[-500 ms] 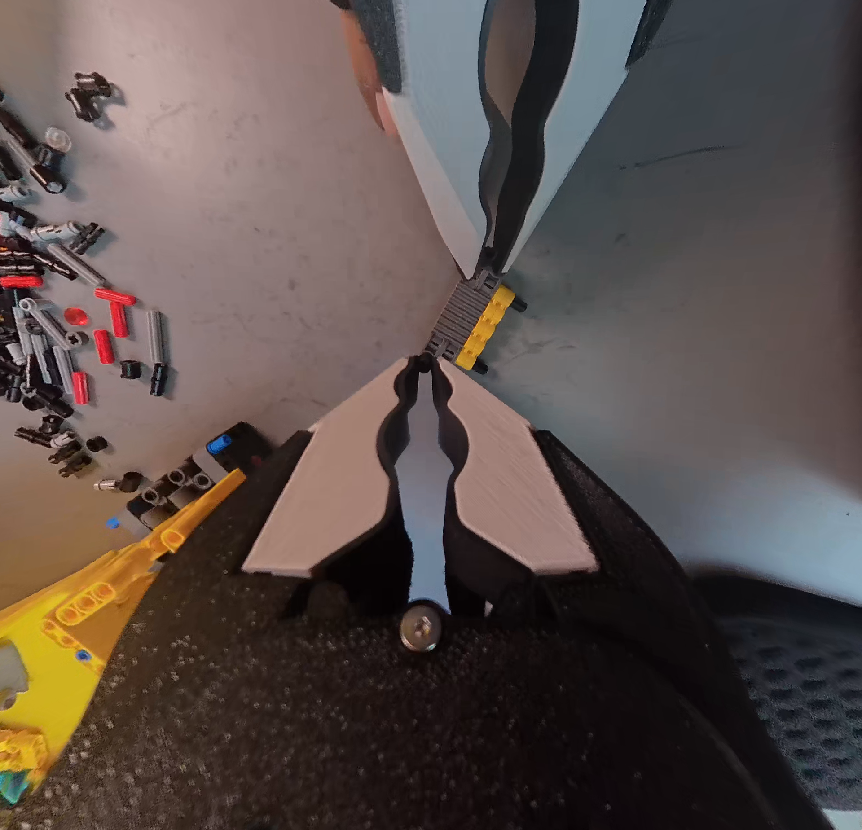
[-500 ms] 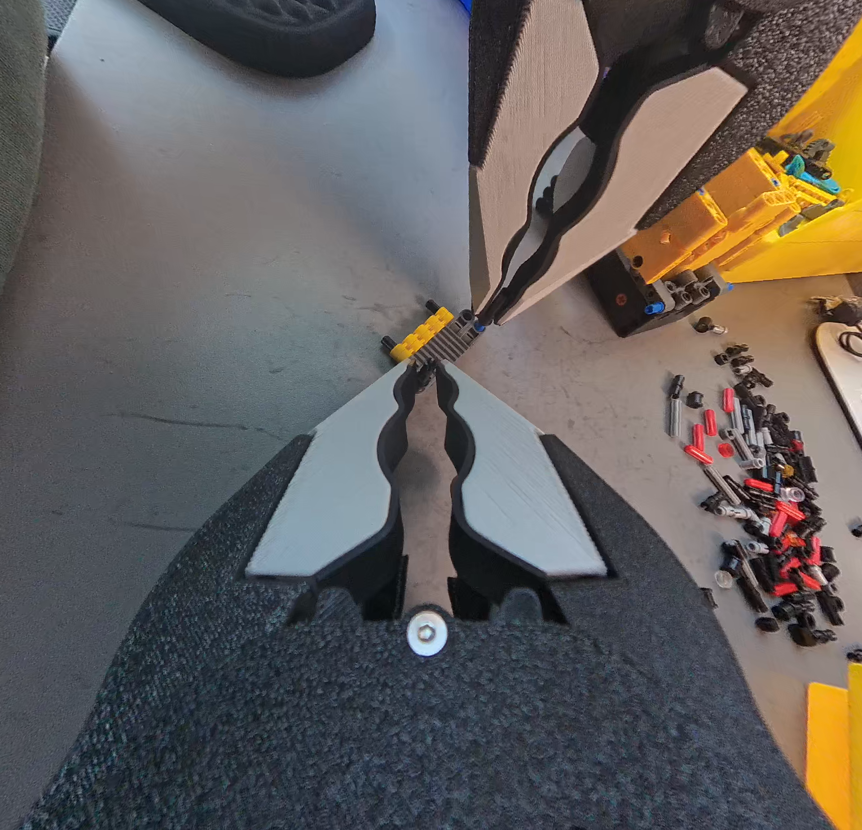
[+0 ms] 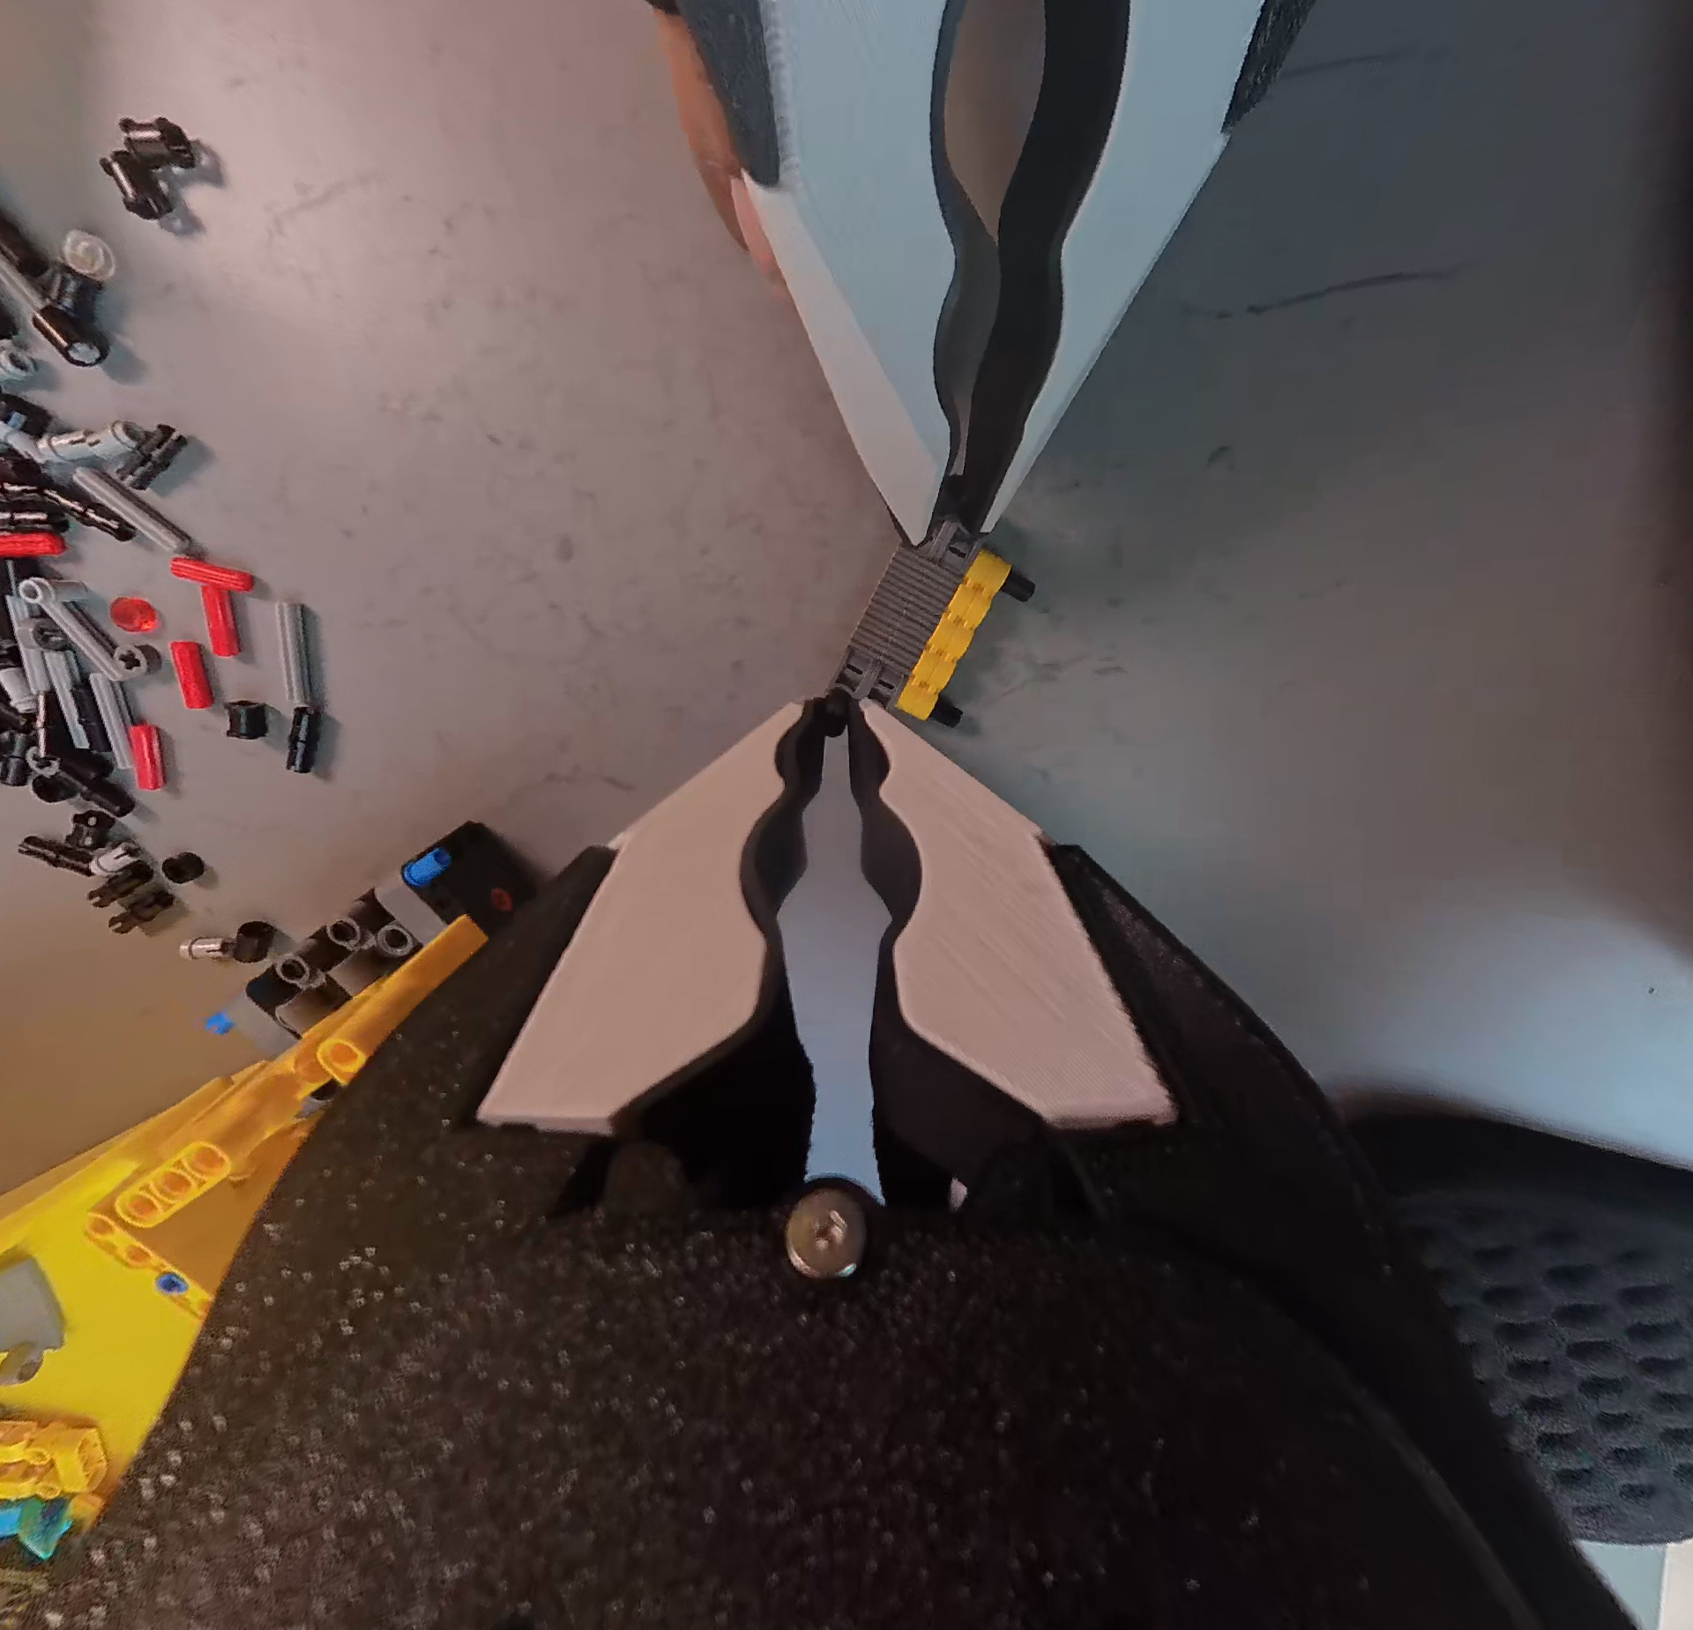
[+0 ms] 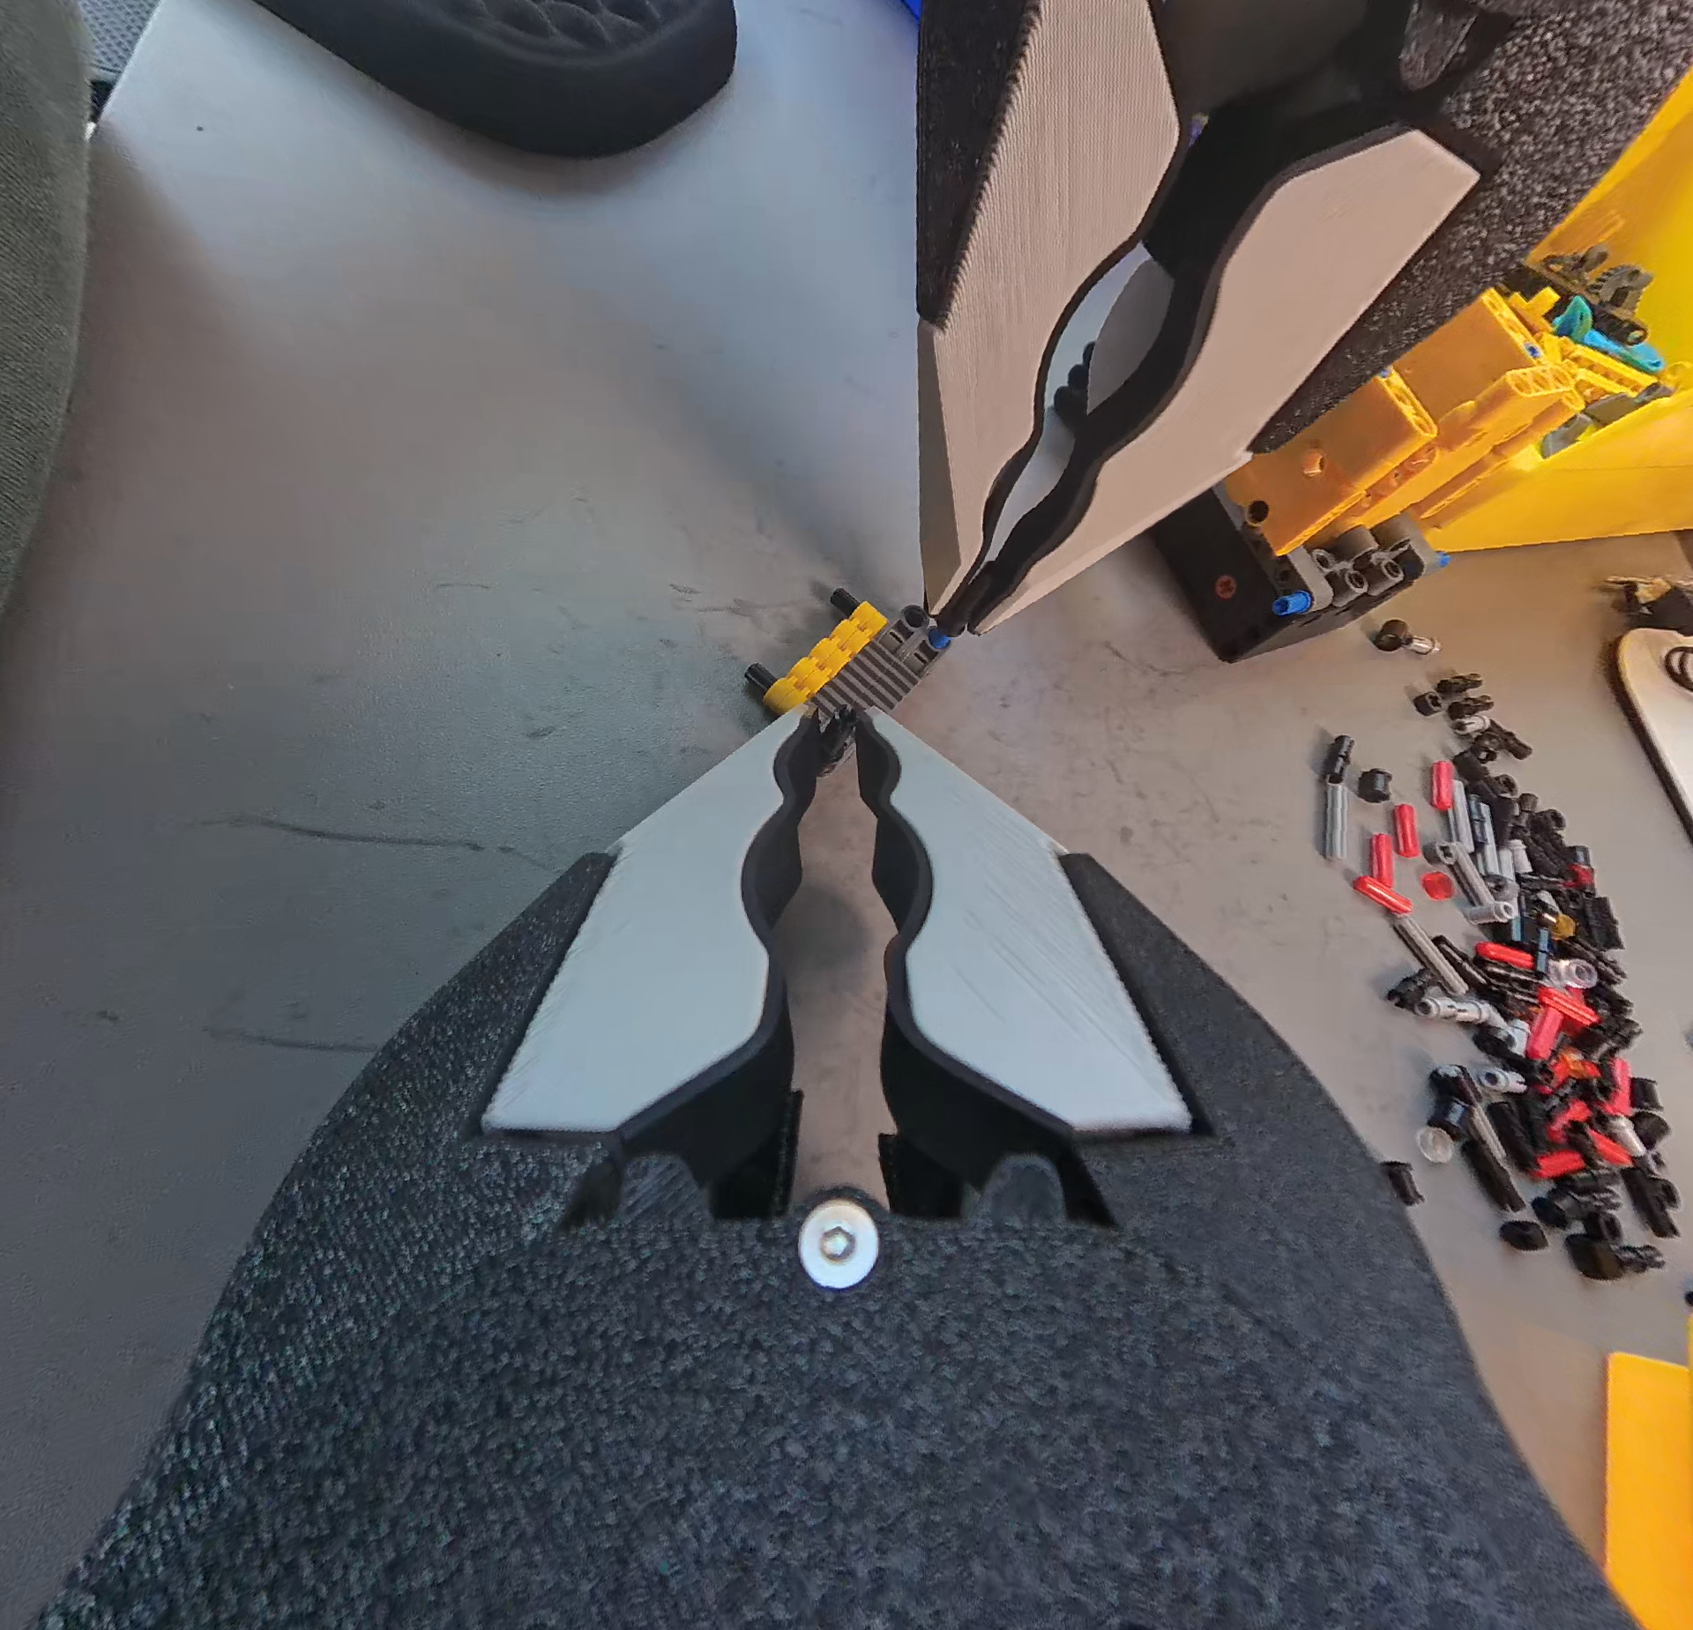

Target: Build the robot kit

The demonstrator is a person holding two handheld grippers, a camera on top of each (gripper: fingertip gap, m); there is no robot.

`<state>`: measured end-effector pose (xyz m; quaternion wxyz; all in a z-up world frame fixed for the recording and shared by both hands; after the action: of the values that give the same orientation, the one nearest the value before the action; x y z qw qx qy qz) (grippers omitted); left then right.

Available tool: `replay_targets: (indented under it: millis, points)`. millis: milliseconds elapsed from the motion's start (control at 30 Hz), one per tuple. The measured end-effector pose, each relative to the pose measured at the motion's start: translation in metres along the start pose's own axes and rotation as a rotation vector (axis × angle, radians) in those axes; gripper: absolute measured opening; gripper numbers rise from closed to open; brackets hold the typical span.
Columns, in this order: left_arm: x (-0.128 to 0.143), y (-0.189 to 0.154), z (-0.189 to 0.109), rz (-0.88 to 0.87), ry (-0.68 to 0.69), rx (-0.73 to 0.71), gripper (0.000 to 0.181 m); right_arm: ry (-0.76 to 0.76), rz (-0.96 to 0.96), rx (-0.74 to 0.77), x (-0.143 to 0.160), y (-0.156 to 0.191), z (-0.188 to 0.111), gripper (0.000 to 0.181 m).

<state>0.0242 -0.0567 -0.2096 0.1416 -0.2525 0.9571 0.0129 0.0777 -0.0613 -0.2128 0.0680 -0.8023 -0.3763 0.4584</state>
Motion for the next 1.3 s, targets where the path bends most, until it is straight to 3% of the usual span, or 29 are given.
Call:
replay_targets:
  millis: [333,800,1300]
  points:
    - [-0.002,-0.002,0.002,0.097,0.059,0.01,0.004,0.0,0.0,0.003,0.0,0.0,0.0,0.007]
    - [0.013,-0.004,0.003,0.065,-0.082,-0.025,0.004,0.0,0.014,0.014,0.001,-0.003,0.001,0.007]
    - [0.011,-0.004,0.003,0.028,0.084,-0.005,0.004,-0.004,0.017,0.008,0.001,-0.003,0.002,0.007]
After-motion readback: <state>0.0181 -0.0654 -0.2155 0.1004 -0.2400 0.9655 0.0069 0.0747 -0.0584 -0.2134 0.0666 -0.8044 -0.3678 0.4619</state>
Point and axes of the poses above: each gripper's, where its closed fingertips meet, z out along the fingers, x out of its underside, y = z × x across the jaws, the point moved 2 cm from there along -z, back along the fingers, and after that the axes turned 14 degrees about -z, right-handed, at the moved point
